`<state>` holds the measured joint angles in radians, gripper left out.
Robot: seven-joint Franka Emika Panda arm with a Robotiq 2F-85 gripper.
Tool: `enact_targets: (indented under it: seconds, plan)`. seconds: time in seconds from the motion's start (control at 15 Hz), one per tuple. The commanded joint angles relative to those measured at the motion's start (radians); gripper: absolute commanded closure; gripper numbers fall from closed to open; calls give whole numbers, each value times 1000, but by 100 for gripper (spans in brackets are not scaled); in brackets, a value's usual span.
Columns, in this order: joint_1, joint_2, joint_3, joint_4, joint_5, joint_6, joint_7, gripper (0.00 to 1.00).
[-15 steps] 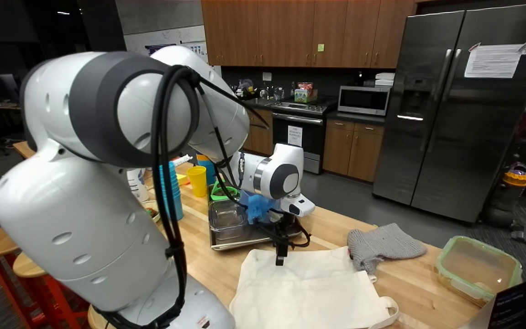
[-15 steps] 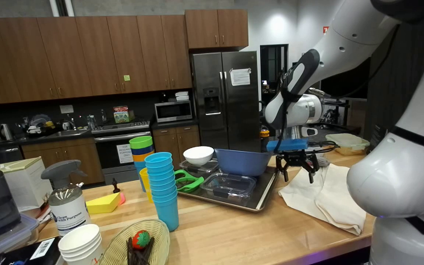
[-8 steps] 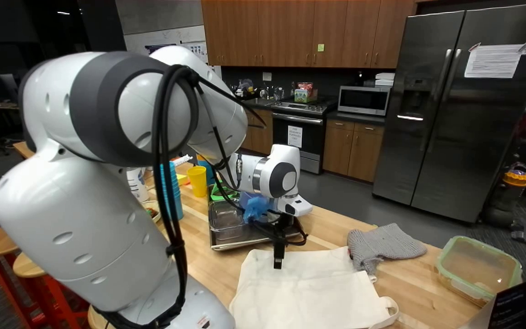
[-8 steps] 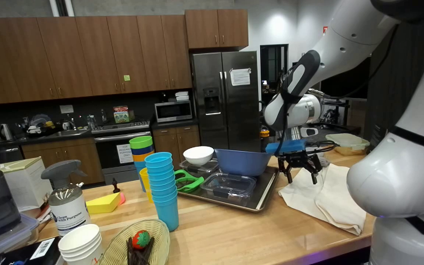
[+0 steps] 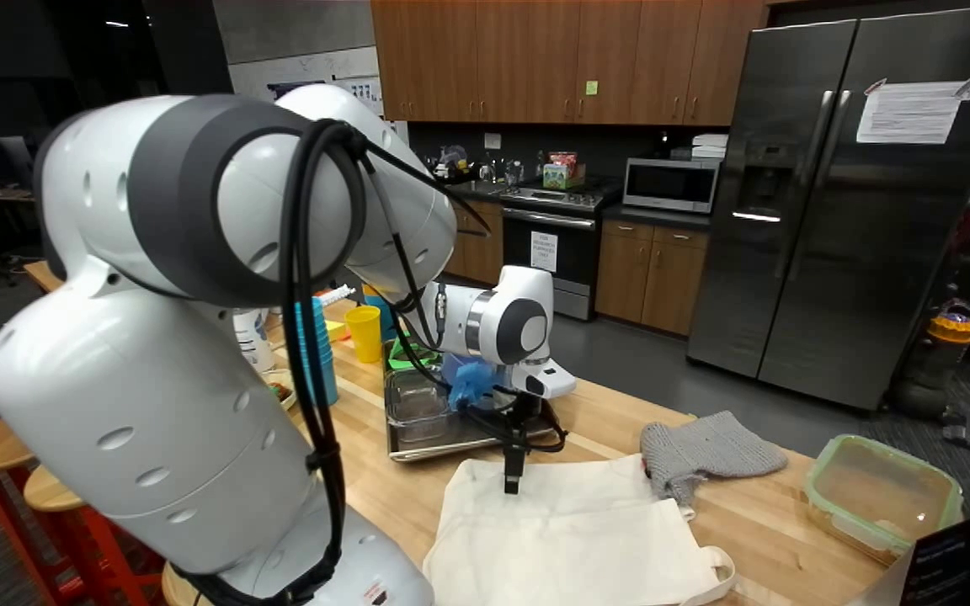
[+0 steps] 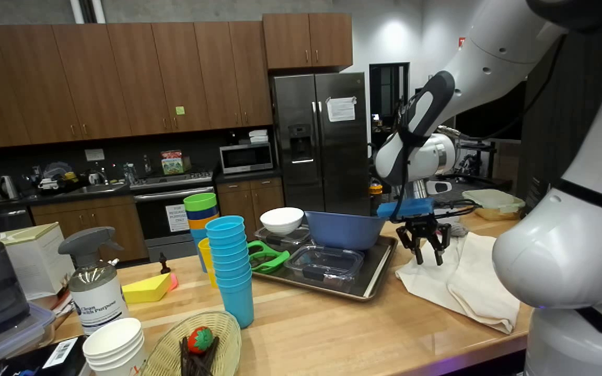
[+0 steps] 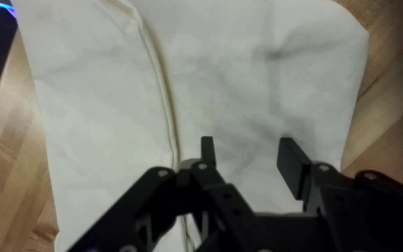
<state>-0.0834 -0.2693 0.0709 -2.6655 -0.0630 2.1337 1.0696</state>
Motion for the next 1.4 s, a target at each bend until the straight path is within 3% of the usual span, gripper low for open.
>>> enact_targets:
  seconds: [0.0,0.2,0.4,0.47,0.53,0.8,1.07,1.13,1.2,1.33]
  plan:
    - [-1,-32,-2,-12,-22,3,3,78]
    - [-3,-44,-2,-18,-43,16,-5,99]
    - [10,-37,-19,-8,-4,-39,-92,100]
    - [11,-34,-22,-9,-3,-53,-126,74]
    - [3,-13,-5,0,-16,-24,-66,98]
    - [3,-13,-9,-1,-15,-40,-103,74]
    - [4,-13,-9,-1,-15,-40,-105,74]
    - [4,-13,-9,-1,-15,-40,-105,49]
    - [3,-14,-10,-4,-14,-34,-108,49]
    - [3,-15,-14,-2,-14,-51,-120,39]
